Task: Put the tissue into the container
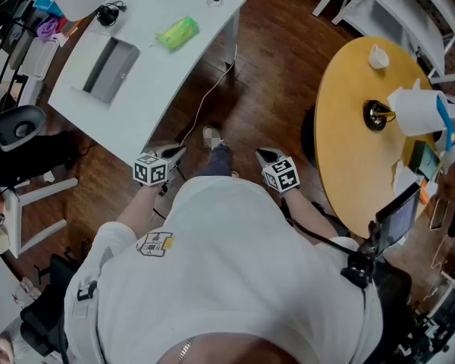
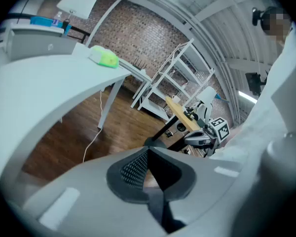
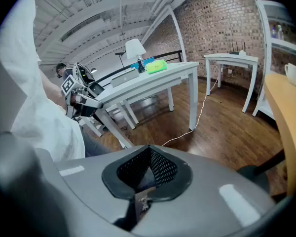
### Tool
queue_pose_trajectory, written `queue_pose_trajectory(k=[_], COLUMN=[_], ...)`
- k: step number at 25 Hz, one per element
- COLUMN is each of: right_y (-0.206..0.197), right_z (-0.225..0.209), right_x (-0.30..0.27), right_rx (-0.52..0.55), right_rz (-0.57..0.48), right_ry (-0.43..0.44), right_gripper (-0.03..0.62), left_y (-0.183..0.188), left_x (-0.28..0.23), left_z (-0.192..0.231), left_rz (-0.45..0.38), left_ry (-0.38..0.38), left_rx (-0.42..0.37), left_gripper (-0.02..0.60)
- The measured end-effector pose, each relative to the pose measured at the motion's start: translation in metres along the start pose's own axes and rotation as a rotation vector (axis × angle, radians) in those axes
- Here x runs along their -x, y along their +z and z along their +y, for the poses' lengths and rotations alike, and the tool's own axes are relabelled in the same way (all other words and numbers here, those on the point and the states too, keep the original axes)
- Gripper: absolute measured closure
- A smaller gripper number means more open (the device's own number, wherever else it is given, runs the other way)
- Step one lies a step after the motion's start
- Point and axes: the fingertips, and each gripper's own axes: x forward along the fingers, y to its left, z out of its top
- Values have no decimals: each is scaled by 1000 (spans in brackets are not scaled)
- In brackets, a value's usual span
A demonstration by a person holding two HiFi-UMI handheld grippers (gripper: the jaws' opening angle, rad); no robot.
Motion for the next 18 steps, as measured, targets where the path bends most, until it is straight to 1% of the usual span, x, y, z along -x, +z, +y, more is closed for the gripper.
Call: queue_pose_trajectory(k=[3, 4, 5, 6, 8, 9, 11, 14, 18], right_y=[59, 80, 101, 121, 156, 171, 200, 246, 316], right_z=[-1, -7, -16, -26, -38, -37, -20, 10, 17], right_x=[-77, -95, -106, -108, -93, -83, -72, -84, -118], right_rx=[6, 21, 41, 65, 110, 133, 187, 301, 507], right_rz=[15, 15, 14, 11, 3, -5, -24, -47, -42], right_ry=[-13, -18, -26, -39, -66, -75, -70, -14, 108], right_gripper=[594, 594, 594, 594, 594, 594, 594, 594, 594], left_y=[58, 81, 106, 130, 169, 183, 199, 216, 259], left_x=[-1, -2, -3, -4, 1, 8, 27, 50, 48], left_z=[94, 115, 127, 130, 117, 108, 99, 109, 142], left_rz=[-5, -12, -22, -34, -59, -72, -92, -96, -58], left_ry=[-6, -5, -3, 1, 13, 23, 55, 132, 264], left_rx=[-41, -65, -95, -128, -192, -223, -279, -360, -456], left_gripper=[575, 575, 575, 575, 575, 575, 575, 575, 575])
